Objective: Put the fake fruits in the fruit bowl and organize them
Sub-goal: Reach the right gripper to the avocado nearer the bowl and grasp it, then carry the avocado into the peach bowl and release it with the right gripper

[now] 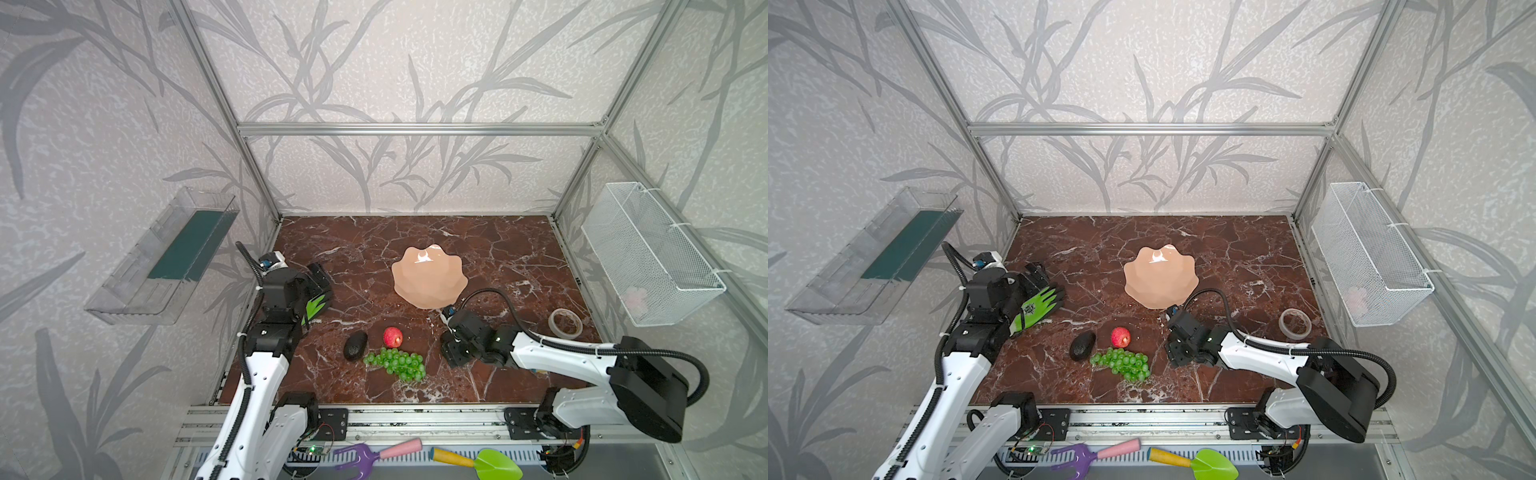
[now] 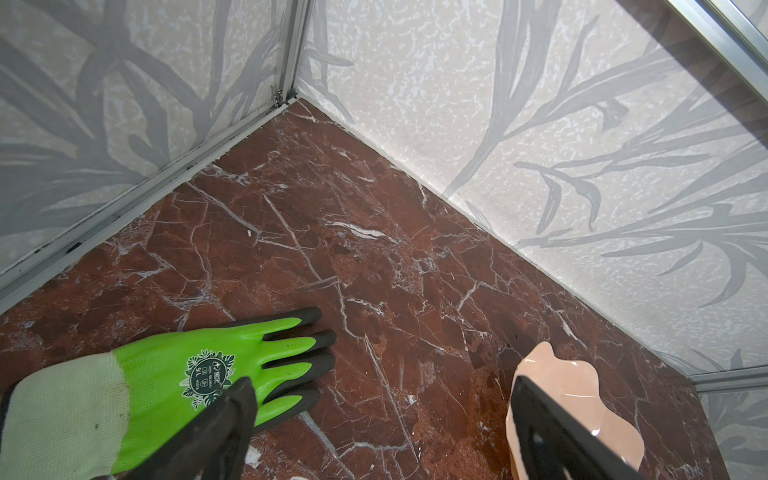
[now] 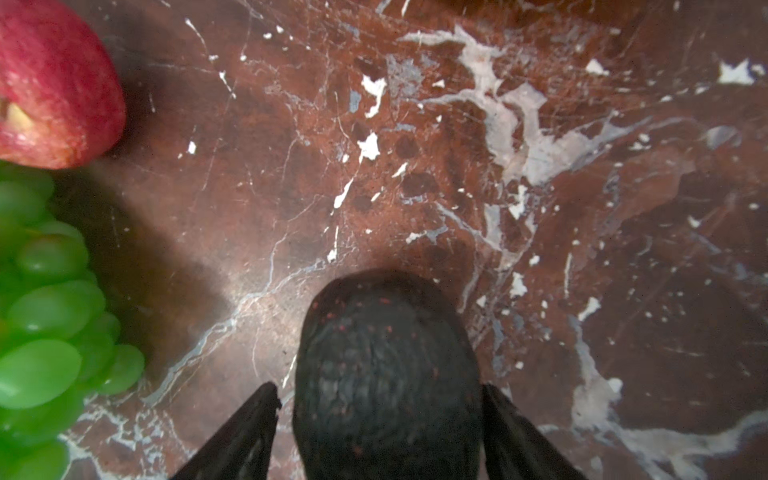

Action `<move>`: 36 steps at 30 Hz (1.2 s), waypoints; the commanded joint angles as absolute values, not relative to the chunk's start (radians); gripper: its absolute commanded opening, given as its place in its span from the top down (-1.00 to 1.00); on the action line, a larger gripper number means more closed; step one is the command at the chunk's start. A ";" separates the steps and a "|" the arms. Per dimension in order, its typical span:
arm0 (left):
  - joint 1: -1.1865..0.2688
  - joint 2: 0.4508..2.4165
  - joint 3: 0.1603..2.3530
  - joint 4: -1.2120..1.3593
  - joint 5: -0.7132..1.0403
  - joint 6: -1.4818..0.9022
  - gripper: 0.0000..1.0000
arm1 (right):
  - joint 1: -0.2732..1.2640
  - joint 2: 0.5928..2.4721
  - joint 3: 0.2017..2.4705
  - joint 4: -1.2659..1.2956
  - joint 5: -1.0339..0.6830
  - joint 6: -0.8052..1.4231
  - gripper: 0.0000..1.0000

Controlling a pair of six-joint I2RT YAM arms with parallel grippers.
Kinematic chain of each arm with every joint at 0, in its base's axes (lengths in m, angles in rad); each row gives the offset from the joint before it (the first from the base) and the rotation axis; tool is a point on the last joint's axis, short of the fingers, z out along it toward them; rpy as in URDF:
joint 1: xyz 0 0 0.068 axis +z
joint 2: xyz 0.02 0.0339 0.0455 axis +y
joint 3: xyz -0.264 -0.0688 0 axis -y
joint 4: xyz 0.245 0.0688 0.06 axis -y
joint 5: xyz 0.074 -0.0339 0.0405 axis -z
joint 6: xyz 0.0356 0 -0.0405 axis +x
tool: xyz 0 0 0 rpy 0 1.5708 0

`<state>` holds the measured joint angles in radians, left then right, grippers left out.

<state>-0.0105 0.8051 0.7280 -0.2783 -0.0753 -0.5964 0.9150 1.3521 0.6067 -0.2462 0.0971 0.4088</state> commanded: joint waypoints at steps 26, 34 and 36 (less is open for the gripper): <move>-0.005 0.749 0.695 -0.321 -0.093 -0.633 -0.92 | 0.726 1.490 1.144 -0.310 0.119 0.208 -0.01; -0.005 0.747 0.702 -0.438 -0.031 -0.646 -0.90 | 0.684 1.787 1.277 -0.227 0.084 0.174 -0.01; -0.005 0.747 0.703 -0.466 -0.006 -0.641 -0.89 | 0.681 1.845 1.307 -0.222 0.095 0.164 -0.01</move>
